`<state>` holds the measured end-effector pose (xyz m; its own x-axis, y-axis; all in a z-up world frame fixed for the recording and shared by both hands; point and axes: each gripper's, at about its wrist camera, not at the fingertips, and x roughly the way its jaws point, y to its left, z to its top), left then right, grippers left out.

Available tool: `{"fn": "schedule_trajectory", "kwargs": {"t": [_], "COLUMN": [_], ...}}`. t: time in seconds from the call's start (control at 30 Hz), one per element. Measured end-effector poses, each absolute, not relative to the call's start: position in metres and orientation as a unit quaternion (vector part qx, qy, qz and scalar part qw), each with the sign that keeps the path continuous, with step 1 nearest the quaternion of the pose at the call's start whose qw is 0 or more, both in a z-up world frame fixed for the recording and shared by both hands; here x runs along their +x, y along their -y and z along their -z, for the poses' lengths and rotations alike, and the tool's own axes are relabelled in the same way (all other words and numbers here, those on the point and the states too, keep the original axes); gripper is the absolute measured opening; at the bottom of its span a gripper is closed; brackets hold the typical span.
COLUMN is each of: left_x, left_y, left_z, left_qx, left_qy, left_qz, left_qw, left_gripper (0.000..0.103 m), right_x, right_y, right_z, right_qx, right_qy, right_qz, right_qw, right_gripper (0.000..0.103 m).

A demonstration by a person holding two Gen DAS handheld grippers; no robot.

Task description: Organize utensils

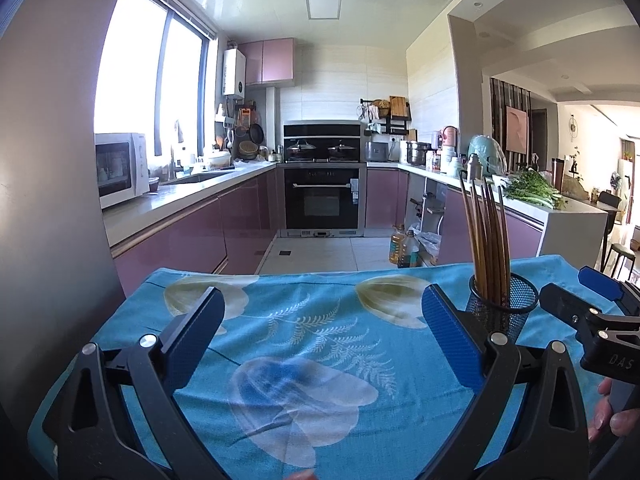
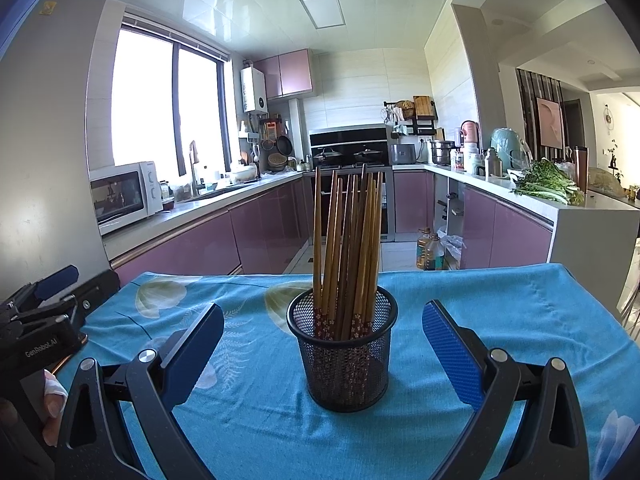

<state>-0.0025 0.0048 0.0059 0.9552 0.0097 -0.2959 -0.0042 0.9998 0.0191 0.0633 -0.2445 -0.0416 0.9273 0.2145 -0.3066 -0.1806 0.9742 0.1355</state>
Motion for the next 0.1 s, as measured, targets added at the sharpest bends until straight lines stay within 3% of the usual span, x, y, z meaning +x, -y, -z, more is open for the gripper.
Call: {"fn": "schedule_trajectory", "kwargs": {"t": [0.1], "left_x": [0.0117], "left_y": [-0.0025], "left_z": [0.0066], "left_qx": [0.013], "left_qy": [-0.185], "left_qz": [0.003], "left_qw": [0.983], "left_gripper": [0.097], "right_x": [0.0661], "right_y": [0.2468], "right_z": [0.0454], "right_qx": [0.049], "right_qy": [-0.173], "right_qz": [-0.099], "right_qw": [0.979], "right_gripper": [0.096]}}
